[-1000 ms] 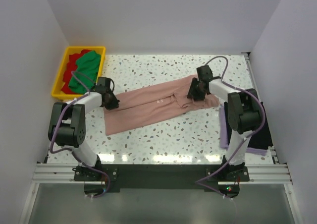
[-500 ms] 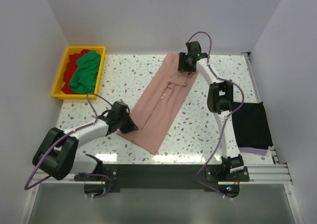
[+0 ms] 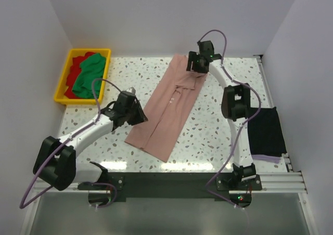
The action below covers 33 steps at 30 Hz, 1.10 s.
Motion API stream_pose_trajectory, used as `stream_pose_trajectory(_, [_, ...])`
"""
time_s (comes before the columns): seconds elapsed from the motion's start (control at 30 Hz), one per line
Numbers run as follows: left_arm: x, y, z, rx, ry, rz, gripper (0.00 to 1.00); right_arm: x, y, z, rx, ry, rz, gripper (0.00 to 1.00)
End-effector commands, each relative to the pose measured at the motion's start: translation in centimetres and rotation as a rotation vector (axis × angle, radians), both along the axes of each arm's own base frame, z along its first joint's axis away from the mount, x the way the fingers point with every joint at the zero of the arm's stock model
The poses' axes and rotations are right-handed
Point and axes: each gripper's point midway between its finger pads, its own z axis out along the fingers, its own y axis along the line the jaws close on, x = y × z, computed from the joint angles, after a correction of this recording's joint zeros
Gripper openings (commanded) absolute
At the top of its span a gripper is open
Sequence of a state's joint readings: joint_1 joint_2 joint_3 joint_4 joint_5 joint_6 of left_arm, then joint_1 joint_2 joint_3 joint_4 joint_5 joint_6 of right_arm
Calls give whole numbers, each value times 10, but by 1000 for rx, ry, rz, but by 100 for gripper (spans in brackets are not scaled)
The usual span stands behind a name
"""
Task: Fold and stack the t-shirts
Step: Fold the tshirt
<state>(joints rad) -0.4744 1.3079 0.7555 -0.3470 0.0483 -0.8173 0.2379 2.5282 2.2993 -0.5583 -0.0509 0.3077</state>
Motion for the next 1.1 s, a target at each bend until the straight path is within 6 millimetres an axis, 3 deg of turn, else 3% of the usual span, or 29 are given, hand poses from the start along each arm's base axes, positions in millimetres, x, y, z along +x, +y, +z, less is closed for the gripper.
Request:
stream_pose_trajectory(0.0, [7, 5, 6, 97, -36, -82, 32, -1, -3, 112, 104, -165, -98, 69])
stream_pose_trajectory(0.07, [8, 5, -3, 113, -19, -91, 31, -13, 0, 111, 130, -145, -100, 67])
stream_pose_trajectory(0.17, [6, 2, -14, 131, -5, -114, 27, -26, 9, 89, 137, -88, -106, 60])
stream_pose_trajectory(0.33, [-9, -6, -48, 165, 67, -150, 22, -34, 26, 44, 143, 7, -102, 51])
stream_pose_trajectory(0.5, [-22, -16, -62, 183, 78, -169, 20, -44, 21, 1, 99, 91, -133, 47])
stream_pose_trajectory(0.6, [-35, -25, -67, 180, 92, -184, 19, -47, 18, -14, 69, 118, -120, 47])
stream_pose_trajectory(0.83, [-61, -55, -75, 124, 131, -182, 17, -37, 19, -39, -1, 146, -41, 47])
stream_pose_trajectory(1.07, [-70, -105, -70, -22, 155, -186, 18, -17, 27, -43, -36, 78, 87, 50])
